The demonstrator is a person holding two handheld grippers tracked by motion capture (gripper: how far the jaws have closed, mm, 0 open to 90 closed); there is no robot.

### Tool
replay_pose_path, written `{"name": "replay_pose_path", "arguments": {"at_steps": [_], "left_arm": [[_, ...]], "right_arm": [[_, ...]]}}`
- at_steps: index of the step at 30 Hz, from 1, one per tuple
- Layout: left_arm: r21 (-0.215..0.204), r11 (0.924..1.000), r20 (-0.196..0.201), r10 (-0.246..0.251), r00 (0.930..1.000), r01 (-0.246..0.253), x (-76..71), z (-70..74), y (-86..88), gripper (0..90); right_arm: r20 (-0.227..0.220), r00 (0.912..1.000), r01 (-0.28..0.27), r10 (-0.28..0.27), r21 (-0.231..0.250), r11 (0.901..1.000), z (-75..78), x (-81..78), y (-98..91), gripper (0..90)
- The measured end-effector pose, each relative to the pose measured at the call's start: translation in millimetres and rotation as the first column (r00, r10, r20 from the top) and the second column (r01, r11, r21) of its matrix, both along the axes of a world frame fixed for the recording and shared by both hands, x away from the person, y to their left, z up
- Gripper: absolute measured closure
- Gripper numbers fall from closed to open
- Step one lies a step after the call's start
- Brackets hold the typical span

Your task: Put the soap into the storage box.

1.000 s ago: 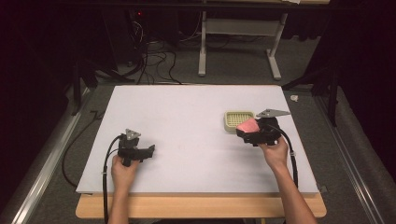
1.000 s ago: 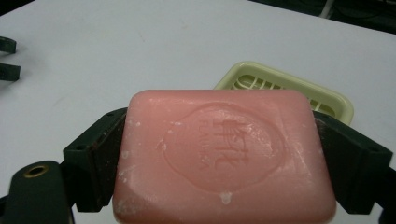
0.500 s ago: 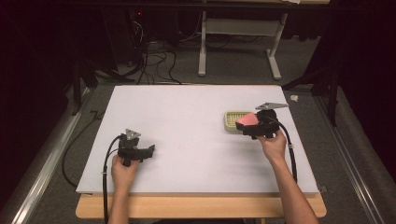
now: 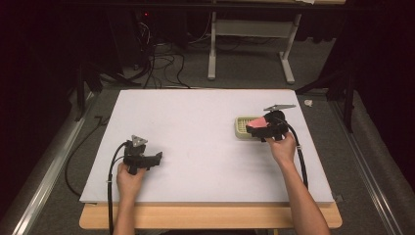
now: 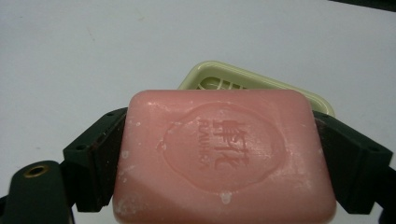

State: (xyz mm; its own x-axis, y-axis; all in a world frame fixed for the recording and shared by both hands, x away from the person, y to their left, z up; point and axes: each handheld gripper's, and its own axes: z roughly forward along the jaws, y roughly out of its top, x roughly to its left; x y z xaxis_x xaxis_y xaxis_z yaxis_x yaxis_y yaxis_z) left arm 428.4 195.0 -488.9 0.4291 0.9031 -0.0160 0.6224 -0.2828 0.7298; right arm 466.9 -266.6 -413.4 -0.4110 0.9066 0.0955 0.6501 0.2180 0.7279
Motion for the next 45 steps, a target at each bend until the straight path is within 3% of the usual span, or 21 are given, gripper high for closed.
{"name": "replay_pose_path", "arguments": {"at_steps": [29,39,45], "left_arm": [[0.0,1.0,-0.001,0.0,1.0,0.0,0.0,0.1,0.1,15.1],[0.0,1.0,-0.001,0.0,1.0,0.0,0.0,0.1,0.2,15.1],[0.0,1.0,-0.001,0.0,1.0,0.0,0.0,0.1,0.2,15.1]], "right_arm": [[-0.115,0.9903,0.072,-0.077,-0.049,0.9962,-24.1,31.1,10.9,13.4],[-0.13,0.9858,0.098,-0.106,-0.067,0.9929,-30.3,36.1,12.4,13.4],[-0.141,0.9828,0.113,-0.119,-0.047,0.9924,-30.9,37.6,11.3,13.3]]}}
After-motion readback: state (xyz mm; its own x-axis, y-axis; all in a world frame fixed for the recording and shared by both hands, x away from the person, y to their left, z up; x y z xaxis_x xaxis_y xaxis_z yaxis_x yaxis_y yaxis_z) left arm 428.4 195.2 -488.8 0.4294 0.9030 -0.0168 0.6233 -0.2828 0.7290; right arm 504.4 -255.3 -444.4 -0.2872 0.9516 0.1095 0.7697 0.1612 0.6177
